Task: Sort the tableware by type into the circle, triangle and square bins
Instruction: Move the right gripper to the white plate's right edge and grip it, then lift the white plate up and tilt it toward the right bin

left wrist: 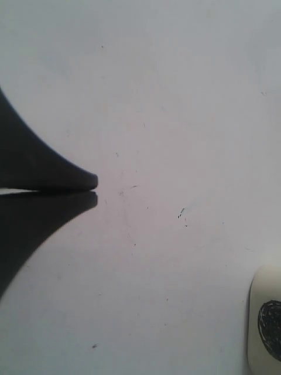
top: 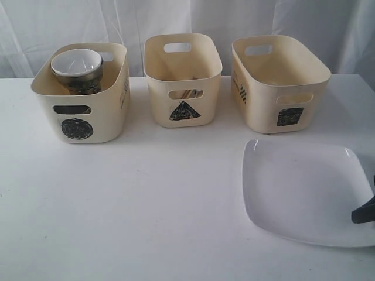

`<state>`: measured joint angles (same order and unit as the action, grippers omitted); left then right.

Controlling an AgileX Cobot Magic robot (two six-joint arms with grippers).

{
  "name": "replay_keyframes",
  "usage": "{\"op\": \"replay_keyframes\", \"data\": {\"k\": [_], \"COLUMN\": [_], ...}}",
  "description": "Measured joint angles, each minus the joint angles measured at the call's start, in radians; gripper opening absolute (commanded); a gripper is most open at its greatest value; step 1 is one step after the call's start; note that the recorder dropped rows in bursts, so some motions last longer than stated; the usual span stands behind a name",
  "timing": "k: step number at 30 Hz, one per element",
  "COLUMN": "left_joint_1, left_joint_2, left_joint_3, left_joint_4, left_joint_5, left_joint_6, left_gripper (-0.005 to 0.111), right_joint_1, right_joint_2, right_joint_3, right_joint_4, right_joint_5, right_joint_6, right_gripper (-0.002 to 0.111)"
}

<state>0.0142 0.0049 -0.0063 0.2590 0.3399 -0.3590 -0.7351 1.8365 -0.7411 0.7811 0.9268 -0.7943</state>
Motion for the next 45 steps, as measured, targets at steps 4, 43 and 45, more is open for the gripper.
{"op": "replay_keyframes", "data": {"k": [4,43,45], "left_joint_1": [0.0,0.0,0.0], "left_joint_2": [0.0,0.0,0.0], "left_joint_3": [0.0,0.0,0.0], "left_joint_4": [0.0,0.0,0.0], "left_joint_5": [0.0,0.0,0.0], "left_joint_6": [0.0,0.0,0.0], "left_gripper": [0.0,0.0,0.0], "right_joint_1": [-0.002,0.006,0.006], "right_joint_2": [0.063,0.025,-0.005], "right_joint_3": [-0.002,0.013,0.013], "right_joint_4": [0.076,0.155,0.169], "right_joint_5": [0.041,-0.085,-0.149], "right_joint_6": [-0.068,-0.091,-0.091], "right_gripper": [0.041,0.0,0.0]}}
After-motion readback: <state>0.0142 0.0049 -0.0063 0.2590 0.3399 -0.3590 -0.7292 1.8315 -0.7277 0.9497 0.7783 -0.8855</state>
